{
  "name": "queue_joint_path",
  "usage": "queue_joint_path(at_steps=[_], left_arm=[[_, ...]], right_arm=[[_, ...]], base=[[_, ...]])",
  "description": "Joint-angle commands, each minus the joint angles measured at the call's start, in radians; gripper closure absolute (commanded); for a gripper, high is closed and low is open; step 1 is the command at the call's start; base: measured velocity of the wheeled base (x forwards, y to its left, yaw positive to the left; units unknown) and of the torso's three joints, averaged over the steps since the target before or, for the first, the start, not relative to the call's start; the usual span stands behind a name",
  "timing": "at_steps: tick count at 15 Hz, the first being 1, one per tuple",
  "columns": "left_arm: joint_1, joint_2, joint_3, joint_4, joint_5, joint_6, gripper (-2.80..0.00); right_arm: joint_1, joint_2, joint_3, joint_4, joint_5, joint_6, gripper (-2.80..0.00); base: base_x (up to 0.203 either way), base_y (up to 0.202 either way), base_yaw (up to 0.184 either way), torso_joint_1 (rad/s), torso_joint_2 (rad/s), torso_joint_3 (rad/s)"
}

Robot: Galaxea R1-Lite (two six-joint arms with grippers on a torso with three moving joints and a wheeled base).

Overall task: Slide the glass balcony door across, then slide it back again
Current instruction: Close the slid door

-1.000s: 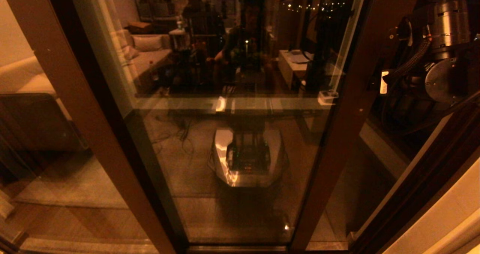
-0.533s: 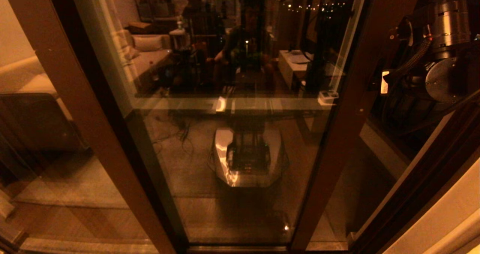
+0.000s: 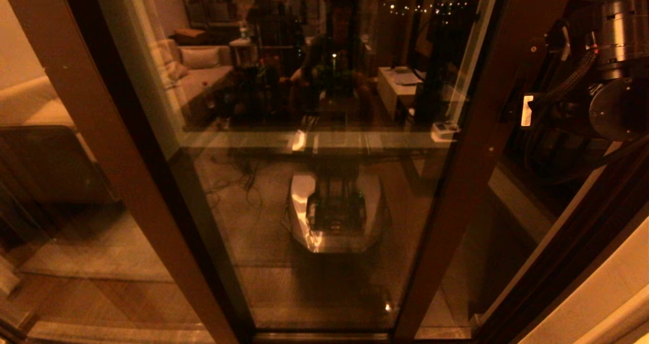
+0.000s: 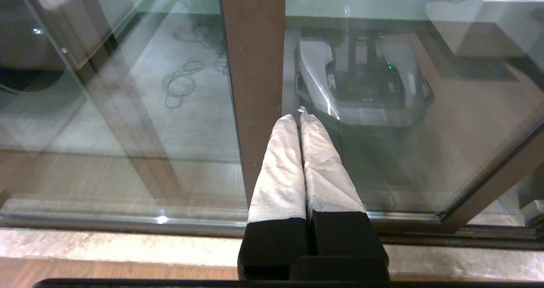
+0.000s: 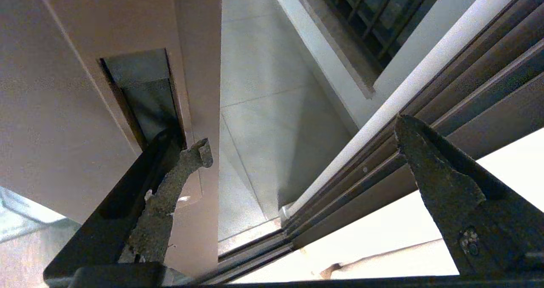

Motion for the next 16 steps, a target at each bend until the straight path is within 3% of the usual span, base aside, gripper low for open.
queue_joint_path(at_steps=[1,12,16], left_arm=[[0.000,0.000,0.000,0.001,0.000,0.000,0.00],[0.000,0.000,0.000,0.001,0.000,0.000,0.00],[0.000,0.000,0.000,0.001,0.000,0.000,0.00]], right_arm=[[0.001,-0.002,0.008,0.004,-0.003,0.000,-2.80],[-0.001,-0.003,0.030,0.003,-0.001,0.003,-2.80],[-0.035,0.024,0.021,-0.018,0.000,0.000,-2.80]], base=[[0.000,0.000,0.000,0.000,0.00,0.000],[0.000,0.000,0.000,0.000,0.00,0.000],[0.000,0.000,0.000,0.000,0.00,0.000]])
